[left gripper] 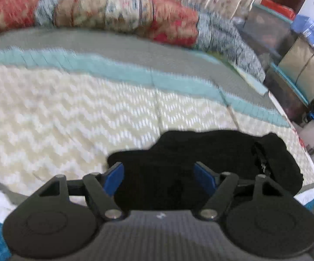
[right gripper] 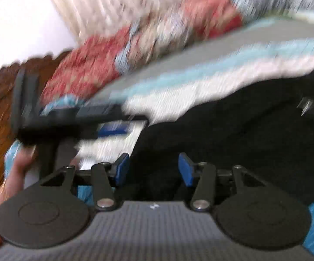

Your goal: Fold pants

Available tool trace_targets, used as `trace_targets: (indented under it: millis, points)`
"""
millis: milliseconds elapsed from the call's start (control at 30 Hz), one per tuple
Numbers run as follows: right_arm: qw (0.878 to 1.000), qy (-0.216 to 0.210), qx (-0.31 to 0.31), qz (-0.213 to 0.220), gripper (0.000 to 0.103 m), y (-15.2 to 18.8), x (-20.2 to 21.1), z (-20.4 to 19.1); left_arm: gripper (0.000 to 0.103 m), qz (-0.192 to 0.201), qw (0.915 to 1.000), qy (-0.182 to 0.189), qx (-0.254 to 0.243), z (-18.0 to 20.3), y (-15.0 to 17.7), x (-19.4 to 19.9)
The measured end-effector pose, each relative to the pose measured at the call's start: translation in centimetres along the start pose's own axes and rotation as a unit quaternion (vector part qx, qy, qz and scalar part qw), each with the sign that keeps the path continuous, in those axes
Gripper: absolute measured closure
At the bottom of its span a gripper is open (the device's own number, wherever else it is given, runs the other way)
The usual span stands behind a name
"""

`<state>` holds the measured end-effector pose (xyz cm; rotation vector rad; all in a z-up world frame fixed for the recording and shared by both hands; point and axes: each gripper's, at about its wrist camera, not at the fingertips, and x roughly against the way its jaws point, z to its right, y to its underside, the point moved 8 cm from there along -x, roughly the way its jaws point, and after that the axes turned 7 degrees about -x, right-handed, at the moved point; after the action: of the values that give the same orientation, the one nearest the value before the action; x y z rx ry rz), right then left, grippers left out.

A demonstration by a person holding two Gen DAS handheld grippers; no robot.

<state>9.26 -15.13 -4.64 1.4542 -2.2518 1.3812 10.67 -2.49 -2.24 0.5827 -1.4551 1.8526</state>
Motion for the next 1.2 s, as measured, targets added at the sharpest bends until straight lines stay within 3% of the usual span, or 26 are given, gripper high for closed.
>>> trace_targets:
  millis: [100,200,267,367,433,467,533,633,700,767,900,967,1000,1033,1100,1200]
  points:
    - [0.996,0.022,-0.058,-0.069,0.056,3.0,-3.8,2.8,0.032,-0.054,0.9973,-0.04,-0.03,-0.2,1.8,-3.7]
    - [0.996,0.006,-0.071,-0.061,0.056,2.5,-3.7,3.1,0.024,-0.046,0.9915,-0.082,-0.09,0.7,2.2,-4.4]
    - [0.997,-0.008,-0.056,-0.047,0.054,1.5,-2.6,2.6,0.024,-0.05,0.9915,-0.084,-0.085,1.1,2.0,-4.1]
    - [0.998,-0.028,-0.059,0.017,0.053,-0.9,1.0,3.6,0.024,-0.041,0.9968,-0.052,-0.044,0.9,1.2,-2.4]
    - [0.994,0.01,-0.064,0.084,0.046,-2.9,4.2,6.3,0.024,-0.024,0.9992,-0.03,-0.014,1.0,0.4,-1.0]
    - [0.989,0.038,-0.07,0.122,0.044,-4.1,6.1,8.3,0.024,-0.019,0.9996,-0.021,-0.002,1.1,0.0,-0.5]
    - [0.973,0.095,-0.095,0.187,0.031,-6.0,9.5,12.9,0.024,-0.015,0.9996,0.004,0.023,1.7,-1.1,0.0]
    - [0.943,0.157,-0.159,0.246,0.025,-7.8,13.2,19.9,0.024,-0.017,0.9981,0.04,0.044,3.2,-2.4,-0.1]
    - [0.93,0.175,-0.196,0.256,0.024,-8.4,14.6,24.0,0.024,-0.018,0.9975,0.057,0.039,4.9,-3.0,-0.4]
    - [0.926,0.169,-0.226,0.252,0.023,-9.0,14.3,26.9,0.023,-0.024,0.9968,0.07,0.031,6.6,-3.1,-0.8]
    - [0.934,0.139,-0.249,0.215,0.024,-9.7,11.2,29.4,0.023,-0.042,0.9953,0.087,0.004,9.8,-3.2,-2.2]
    - [0.946,0.123,-0.239,0.183,0.04,-9.5,10.3,28.9,0.023,-0.048,0.9947,0.09,-0.009,11.0,-3.2,-2.6]
    - [0.948,0.135,-0.229,0.174,0.065,-9.8,10.0,28.4,0.023,-0.05,0.9945,0.092,-0.013,11.6,-3.2,-2.7]
    - [0.951,0.144,-0.215,0.167,0.078,-9.8,10.0,27.3,0.023,-0.052,0.9941,0.094,-0.017,12.2,-3.4,-2.8]
    - [0.96,0.14,-0.166,0.177,0.081,-10.1,10.5,24.4,0.02,-0.052,0.9933,0.1,-0.026,13.4,-3.9,-2.7]
    - [0.97,0.159,-0.046,0.178,0.081,-10.0,9.9,17.9,0.006,-0.053,0.9919,0.106,-0.047,15.6,-4.9,-2.7]
